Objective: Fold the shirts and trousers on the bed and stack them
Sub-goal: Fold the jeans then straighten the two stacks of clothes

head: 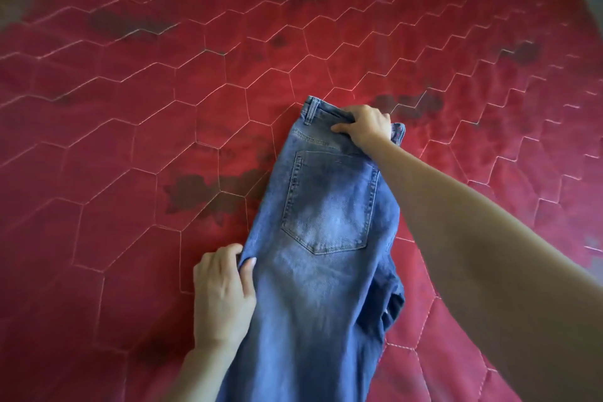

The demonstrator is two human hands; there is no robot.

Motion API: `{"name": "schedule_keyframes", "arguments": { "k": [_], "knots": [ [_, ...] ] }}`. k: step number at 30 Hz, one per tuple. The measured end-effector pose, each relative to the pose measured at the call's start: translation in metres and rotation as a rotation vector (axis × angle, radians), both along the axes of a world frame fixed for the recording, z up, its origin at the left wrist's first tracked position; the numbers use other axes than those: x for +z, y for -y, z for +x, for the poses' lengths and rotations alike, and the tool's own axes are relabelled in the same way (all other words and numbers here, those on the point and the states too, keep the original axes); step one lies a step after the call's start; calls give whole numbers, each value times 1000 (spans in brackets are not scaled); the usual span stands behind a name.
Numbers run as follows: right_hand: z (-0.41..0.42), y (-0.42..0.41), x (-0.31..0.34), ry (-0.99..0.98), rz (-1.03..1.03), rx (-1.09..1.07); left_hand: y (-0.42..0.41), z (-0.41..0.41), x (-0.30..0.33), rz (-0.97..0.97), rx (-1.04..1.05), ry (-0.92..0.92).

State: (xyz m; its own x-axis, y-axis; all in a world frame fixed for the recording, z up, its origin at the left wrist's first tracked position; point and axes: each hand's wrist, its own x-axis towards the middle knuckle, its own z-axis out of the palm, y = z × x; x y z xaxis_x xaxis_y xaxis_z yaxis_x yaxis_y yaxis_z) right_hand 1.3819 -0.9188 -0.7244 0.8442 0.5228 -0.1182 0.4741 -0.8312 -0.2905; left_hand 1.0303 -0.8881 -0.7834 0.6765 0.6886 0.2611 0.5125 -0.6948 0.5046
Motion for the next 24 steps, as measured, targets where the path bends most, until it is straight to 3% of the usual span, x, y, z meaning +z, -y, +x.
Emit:
{"name": "schedule_keyframes", "arguments": {
  "k": [4,7,10,13,15,20,24],
  "knots": [
    [7,5,-4,-1,-31,33,0,1,2,-38,12,-27],
    [-17,7,1,191,-85,-6,1,1,7,-67,15,-63],
    [-89,2,-1,311,56,14,1,1,11,-97,24,-94],
    [-169,-11,-16,214,133,178,1,1,13,-146,28,-120],
    [-192,-16,-30,100,36,284,2,1,13,-176,30,-137],
    [-125,-10,-46,233,-114,518,-1,2,8,-116,12,-113],
    [-50,-6,-42,244,-181,530,-2,2,6,-71,13,-106]
  ]
}}
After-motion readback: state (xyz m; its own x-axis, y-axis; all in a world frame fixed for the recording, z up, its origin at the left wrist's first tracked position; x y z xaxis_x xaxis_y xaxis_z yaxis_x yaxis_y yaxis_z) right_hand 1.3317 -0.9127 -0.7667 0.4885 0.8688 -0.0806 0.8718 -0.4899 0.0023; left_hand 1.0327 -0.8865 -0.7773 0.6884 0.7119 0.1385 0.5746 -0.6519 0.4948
